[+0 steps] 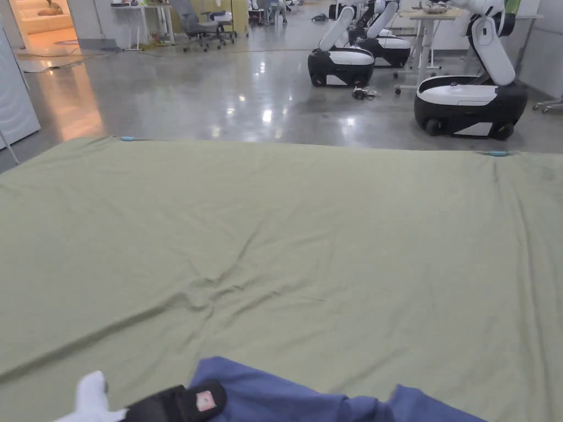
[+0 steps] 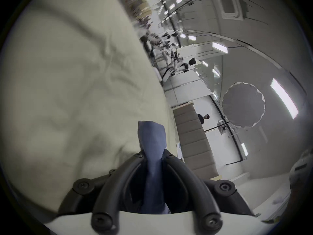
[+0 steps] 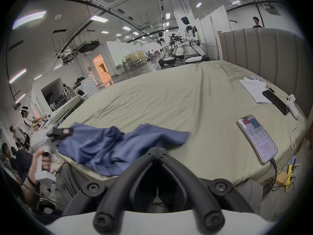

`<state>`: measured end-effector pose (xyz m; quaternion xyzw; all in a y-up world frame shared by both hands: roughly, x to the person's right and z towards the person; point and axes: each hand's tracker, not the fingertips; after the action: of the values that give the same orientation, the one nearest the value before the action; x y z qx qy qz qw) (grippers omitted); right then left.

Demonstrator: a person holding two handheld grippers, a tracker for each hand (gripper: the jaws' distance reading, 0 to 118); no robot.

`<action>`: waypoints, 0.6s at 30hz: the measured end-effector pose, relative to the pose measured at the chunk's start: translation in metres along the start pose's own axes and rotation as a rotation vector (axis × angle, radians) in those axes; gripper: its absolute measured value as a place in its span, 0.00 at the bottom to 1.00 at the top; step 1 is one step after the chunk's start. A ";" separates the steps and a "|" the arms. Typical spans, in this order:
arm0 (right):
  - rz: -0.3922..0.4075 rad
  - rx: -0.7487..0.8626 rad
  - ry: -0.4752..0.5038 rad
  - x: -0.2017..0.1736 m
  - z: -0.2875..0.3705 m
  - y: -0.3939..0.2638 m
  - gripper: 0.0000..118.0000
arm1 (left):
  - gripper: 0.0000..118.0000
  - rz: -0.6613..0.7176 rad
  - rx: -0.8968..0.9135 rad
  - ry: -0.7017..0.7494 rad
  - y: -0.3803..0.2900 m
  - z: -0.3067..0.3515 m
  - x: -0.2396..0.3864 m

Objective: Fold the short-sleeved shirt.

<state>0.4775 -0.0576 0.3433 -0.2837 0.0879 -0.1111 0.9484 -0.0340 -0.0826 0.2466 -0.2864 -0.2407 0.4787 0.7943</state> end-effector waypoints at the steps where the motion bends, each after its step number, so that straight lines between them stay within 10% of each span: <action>1: 0.000 0.000 0.001 0.000 -0.001 0.000 0.00 | 0.12 -0.035 -0.004 -0.005 0.007 0.005 0.014; 15: -0.040 0.028 -0.002 -0.001 0.012 -0.006 0.00 | 0.12 -0.055 -0.359 -0.093 -0.102 -0.198 0.064; 18: -0.045 0.023 -0.014 0.004 0.010 -0.007 0.00 | 0.30 -0.070 -0.359 -0.117 -0.094 -0.190 0.069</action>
<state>0.4821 -0.0597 0.3549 -0.2753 0.0736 -0.1312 0.9495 0.1783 -0.0990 0.1814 -0.3866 -0.3778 0.4162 0.7312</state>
